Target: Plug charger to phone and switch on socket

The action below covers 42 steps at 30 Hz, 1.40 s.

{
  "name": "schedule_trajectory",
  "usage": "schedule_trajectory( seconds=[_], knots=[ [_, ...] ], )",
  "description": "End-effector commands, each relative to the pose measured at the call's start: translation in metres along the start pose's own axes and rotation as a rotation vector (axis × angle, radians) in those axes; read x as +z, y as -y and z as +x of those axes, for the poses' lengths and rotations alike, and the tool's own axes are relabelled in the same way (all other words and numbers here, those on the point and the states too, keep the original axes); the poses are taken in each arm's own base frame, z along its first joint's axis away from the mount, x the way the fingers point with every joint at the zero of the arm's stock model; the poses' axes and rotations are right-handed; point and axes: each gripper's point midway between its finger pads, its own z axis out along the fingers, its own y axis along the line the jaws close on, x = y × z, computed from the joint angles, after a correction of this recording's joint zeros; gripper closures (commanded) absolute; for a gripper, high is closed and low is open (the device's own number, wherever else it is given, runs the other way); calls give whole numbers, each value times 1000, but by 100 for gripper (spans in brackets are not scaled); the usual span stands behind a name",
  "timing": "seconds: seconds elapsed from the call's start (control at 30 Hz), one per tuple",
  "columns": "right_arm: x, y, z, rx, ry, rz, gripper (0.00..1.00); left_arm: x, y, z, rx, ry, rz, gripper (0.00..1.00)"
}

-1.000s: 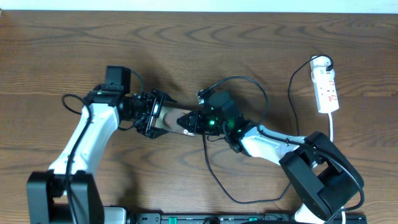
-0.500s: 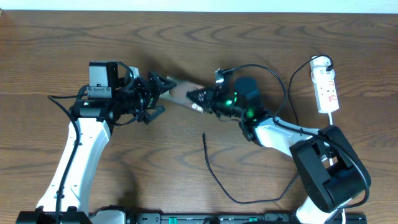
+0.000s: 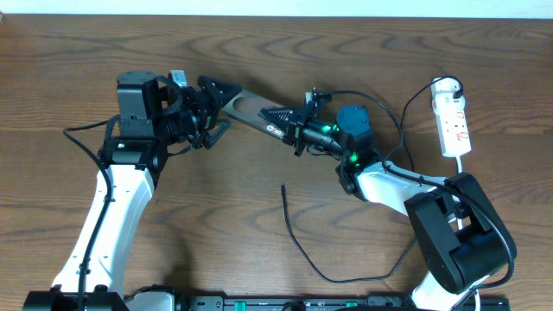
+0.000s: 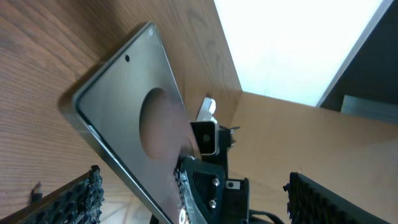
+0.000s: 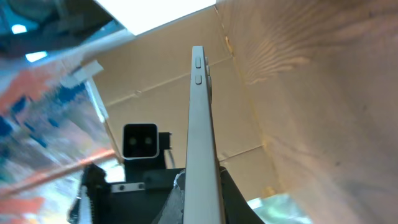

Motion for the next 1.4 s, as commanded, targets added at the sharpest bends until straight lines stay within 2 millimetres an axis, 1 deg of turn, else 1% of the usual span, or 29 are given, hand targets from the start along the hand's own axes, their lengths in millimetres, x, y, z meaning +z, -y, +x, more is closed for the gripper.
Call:
schedule_trajectory(
  seconds=[0.0,0.1,0.27,0.33,0.43,0.53,0.63,0.73,0.9,1.1,1.17,1.2,1.23,1.3,1.37],
  knots=[
    [0,-13,-1,138,4,-33,99,-1,-7,-8,-32,48,-19,10],
    [0,-14,-2,154,13,-41,99,-2,-8,-10,-32,58,-23,10],
    [4,-27,4,115,17,-100,99,-2,-10,-16,-32,93,-38,10],
    [6,-31,8,103,14,-118,99,-2,-11,-17,-33,100,-41,10],
    [11,-30,16,101,9,-121,99,-3,-13,-22,-40,129,-52,10],
    [16,-30,23,97,8,-131,99,-3,-11,-24,-31,139,-44,10],
    [19,-39,33,73,1,-178,99,-3,-9,-28,-28,159,-41,10],
    [21,-43,37,64,1,-199,99,-3,-10,-29,-46,164,-41,10],
    [25,-46,45,59,7,-226,99,-4,-10,-33,-67,190,-45,10],
    [29,-44,53,62,0,-225,99,-4,-10,-36,-63,204,-42,10],
    [29,-43,55,63,-3,-224,99,-4,-10,-37,-64,209,-45,11],
    [30,-43,55,63,-4,-223,99,-4,-10,-37,-64,209,-45,18],
    [30,-43,55,62,-4,-224,99,-4,-10,-37,-64,209,-45,22],
    [30,-43,56,62,-5,-223,99,-4,-10,-37,-64,209,-45,26],
    [31,-42,58,63,-10,-221,99,-4,-10,-37,-62,210,-43,28]
  ],
)
